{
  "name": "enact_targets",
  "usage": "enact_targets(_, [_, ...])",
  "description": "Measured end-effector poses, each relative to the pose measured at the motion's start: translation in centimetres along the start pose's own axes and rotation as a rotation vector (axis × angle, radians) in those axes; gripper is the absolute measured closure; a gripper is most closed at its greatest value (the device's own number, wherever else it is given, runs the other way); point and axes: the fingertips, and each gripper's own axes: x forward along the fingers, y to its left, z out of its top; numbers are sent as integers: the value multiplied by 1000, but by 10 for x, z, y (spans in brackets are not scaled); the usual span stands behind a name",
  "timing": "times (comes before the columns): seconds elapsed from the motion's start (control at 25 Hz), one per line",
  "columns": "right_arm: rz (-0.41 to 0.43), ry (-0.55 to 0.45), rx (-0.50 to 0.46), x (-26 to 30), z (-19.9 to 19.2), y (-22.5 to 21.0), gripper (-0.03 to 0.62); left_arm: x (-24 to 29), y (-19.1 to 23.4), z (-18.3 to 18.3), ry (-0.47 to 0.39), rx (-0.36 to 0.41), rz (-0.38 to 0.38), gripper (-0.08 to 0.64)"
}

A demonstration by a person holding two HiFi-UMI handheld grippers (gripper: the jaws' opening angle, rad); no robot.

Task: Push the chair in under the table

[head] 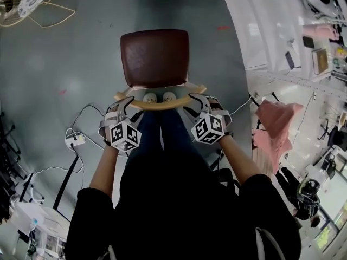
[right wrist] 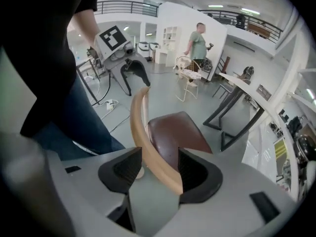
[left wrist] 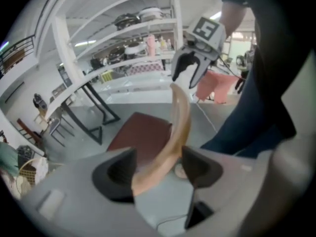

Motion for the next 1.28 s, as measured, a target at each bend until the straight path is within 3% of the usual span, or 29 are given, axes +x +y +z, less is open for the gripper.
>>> enact_targets(0.28, [5,124,-179,26,-27,3,399,24,-13,-22,125,144,-18,266])
enact_targets(0.48, [2,177,-306,37,-33,9,396,35,-15,-35,230,305,-15,269])
enact_targets(0.6, [-12,220,-336,43,-37,9,396,40,-10,-37,260,400,3,327])
enact_targets(0.72, [-21,242,-347,44,-37,7,396,42,-9,-40,285,461,-3,342])
enact_targets(1.0, [-61,268,-323,46,-32,1,396,45,2,-43,301,484,-15,348])
enact_targets(1.28, [-71,305,-284,59,-24,-31,396,58,38,-38,288,482,-2,347])
